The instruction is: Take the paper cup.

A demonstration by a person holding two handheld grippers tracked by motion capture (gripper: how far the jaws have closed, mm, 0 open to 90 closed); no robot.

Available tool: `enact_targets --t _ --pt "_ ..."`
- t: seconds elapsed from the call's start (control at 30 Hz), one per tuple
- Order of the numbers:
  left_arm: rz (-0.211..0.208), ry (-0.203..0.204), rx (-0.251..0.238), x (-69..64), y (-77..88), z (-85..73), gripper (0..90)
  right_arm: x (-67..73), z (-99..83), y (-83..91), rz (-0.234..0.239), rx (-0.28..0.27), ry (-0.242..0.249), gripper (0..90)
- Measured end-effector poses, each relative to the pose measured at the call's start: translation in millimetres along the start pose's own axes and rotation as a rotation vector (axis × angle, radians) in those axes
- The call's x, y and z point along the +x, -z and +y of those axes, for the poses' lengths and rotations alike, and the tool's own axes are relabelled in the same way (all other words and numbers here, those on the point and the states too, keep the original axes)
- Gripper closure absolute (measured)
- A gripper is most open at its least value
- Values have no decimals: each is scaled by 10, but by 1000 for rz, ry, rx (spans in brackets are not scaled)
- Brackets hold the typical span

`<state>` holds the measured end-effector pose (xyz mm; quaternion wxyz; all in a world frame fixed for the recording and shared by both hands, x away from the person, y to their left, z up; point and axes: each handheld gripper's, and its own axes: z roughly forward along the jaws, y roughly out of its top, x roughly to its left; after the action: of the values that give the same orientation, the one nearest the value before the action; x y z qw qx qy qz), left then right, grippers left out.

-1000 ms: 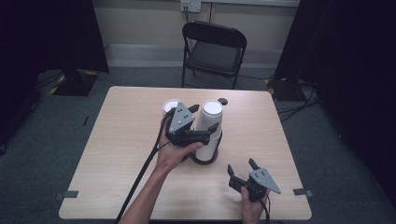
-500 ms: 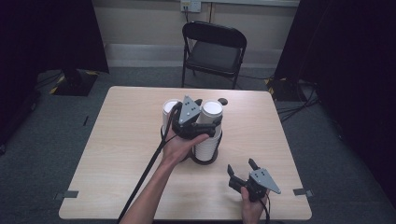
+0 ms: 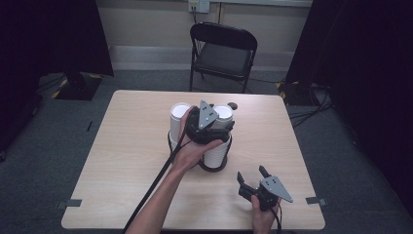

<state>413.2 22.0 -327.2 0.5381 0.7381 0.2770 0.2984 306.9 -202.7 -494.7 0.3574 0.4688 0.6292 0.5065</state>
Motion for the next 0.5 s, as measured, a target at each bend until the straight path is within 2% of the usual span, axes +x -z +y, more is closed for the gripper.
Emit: enact_targets --t 0.23,0.3,0.4,0.5 --pt "8 -8 26 -8 -59 -12 177 2 0 1 -1 0 0 155" --pt "-15 20 18 3 -88 -35 156 3 0 2 -1 -2 2 156" --pt "6 11 41 3 -113 -48 181 -4 -2 6 7 -3 -4 156" --pt "5 13 45 -11 -138 -55 180 1 -3 9 4 -5 -3 156"
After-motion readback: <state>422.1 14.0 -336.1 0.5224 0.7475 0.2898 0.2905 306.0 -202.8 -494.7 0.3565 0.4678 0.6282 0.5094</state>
